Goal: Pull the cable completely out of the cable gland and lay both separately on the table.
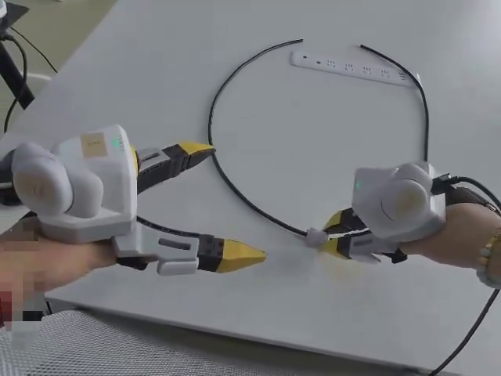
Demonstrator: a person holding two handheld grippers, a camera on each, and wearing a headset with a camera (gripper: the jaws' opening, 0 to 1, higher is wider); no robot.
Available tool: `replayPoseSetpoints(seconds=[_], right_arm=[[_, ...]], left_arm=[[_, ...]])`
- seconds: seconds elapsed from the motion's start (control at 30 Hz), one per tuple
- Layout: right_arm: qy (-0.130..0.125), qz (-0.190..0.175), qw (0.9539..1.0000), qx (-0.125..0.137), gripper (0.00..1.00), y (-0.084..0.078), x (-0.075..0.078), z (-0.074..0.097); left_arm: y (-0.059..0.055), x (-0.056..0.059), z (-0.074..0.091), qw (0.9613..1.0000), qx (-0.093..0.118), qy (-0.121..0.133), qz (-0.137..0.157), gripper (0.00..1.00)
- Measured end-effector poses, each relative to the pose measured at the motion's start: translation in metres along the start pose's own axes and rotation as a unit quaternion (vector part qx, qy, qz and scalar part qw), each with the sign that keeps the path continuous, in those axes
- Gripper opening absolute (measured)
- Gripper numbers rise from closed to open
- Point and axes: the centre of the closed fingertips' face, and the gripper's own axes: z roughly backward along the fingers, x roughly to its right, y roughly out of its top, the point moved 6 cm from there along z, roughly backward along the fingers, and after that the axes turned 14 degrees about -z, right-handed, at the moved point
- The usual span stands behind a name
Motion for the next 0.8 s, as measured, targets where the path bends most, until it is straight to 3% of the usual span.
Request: replayPoseSetpoints(seconds=[0.37, 0.53, 0.8], right_arm=[[-0.002, 0.008, 0.9999, -0.012, 0.08, 0.003, 0.003, 0.000], [-0.007, 0.012, 0.9999, -0.006, 0.08, 0.006, 0.003, 0.004], [-0.019, 0.011, 0.9997, 0.009, 0.08, 0.011, 0.005, 0.020]], left_arm=[[-0.002, 0.004, -0.002, 0.9999, -0.005, -0.009, -0.002, 0.94], [-0.005, 0.007, -0.005, 0.9997, -0.014, -0.021, -0.007, 0.92], [0.001, 0.005, -0.010, 0.9993, -0.012, -0.030, -0.018, 0.92]])
